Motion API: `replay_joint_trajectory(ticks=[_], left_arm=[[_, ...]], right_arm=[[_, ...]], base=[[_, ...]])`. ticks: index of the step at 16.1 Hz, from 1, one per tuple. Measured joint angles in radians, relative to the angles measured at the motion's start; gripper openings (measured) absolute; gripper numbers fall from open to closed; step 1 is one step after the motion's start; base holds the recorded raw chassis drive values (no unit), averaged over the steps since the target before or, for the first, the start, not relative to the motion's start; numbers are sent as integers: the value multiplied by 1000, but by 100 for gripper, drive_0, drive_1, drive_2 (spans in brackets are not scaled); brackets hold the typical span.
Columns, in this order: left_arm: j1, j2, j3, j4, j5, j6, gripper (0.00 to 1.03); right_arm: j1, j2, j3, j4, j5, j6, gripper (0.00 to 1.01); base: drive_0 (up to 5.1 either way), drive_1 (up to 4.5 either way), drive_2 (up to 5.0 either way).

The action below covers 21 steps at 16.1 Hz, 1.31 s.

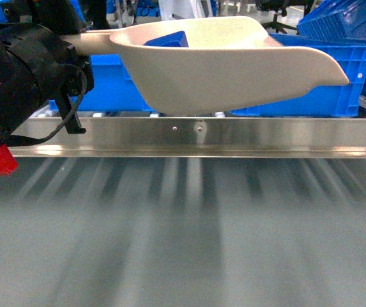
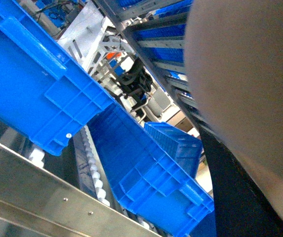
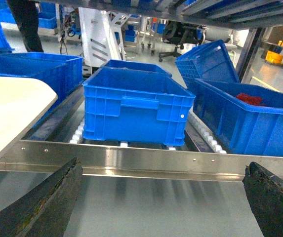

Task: Place part in tray to right shelf

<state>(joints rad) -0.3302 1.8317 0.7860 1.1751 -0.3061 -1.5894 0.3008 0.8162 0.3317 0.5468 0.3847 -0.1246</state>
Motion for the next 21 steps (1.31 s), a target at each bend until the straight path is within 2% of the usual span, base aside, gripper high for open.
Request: replay_joint_trajectory(ticks=[21], left_arm=[[2,-1,3,-4,-1,0,12]], right_arm=[[0,6,0,0,0,0,98]], base=[[0,0,0]])
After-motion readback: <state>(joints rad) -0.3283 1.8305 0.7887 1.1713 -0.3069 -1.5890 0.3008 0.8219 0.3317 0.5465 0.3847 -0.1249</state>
